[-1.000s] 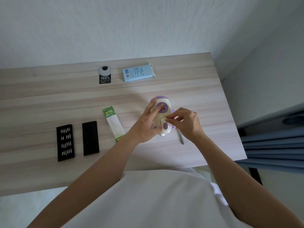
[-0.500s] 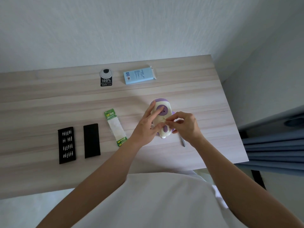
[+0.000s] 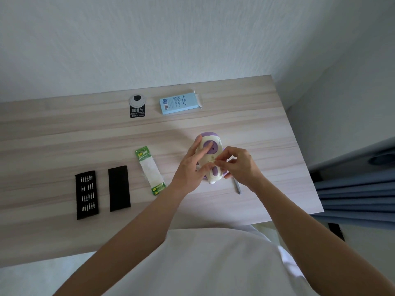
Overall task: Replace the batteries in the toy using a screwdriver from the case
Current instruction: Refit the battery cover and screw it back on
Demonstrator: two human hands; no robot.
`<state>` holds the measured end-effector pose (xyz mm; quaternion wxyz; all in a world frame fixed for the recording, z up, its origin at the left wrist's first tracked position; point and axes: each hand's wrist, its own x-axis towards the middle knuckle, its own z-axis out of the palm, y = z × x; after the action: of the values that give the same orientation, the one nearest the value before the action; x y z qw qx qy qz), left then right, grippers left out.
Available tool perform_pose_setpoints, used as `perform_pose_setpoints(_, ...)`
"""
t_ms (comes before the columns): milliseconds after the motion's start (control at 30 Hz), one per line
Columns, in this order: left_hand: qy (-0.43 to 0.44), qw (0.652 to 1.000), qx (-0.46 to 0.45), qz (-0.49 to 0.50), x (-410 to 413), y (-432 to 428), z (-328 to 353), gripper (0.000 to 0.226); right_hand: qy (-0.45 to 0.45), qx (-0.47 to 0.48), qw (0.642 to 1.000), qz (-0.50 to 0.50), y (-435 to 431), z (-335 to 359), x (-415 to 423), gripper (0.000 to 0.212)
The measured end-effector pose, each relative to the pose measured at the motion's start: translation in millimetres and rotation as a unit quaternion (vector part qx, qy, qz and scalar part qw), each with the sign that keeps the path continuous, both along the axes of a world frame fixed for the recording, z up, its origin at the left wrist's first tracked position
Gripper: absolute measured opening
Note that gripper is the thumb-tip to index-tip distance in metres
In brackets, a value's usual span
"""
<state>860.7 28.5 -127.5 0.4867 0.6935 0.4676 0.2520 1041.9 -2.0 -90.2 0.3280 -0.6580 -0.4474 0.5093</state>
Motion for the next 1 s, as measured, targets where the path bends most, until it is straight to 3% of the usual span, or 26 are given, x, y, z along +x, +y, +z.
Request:
perform_pose_setpoints(233, 0.003, 1.000, 0.003, -0.004, -2.3, 1.3, -4.2, 0.058, 0.046, -0.015, 0.996, -0.068, -6.9, -8.0, -3.7, 0.020)
perform_pose_setpoints(433, -0.042, 0.997, -0.059, 0.011, -0.7, -0.4, -6.1, 0.056, 0.068, -0.030, 0.994, -0.081, -10.5, -12.2, -6.5, 0.021)
perform_pose_setpoints(667, -0.087, 0.991, -0.099, 0.035, 1.4, 1.3, -6.8, 0.056, 0.047, -0.030, 0.996, -0.063, -6.4, -11.6, -5.5, 0.021)
perform_pose_setpoints(1000, -0.076, 0.991, -0.092, 0.053, 2.8, 1.5, -7.5, 0.056, 0.019, -0.026, 0.999, -0.043, -6.4, -12.6, -5.9, 0.019)
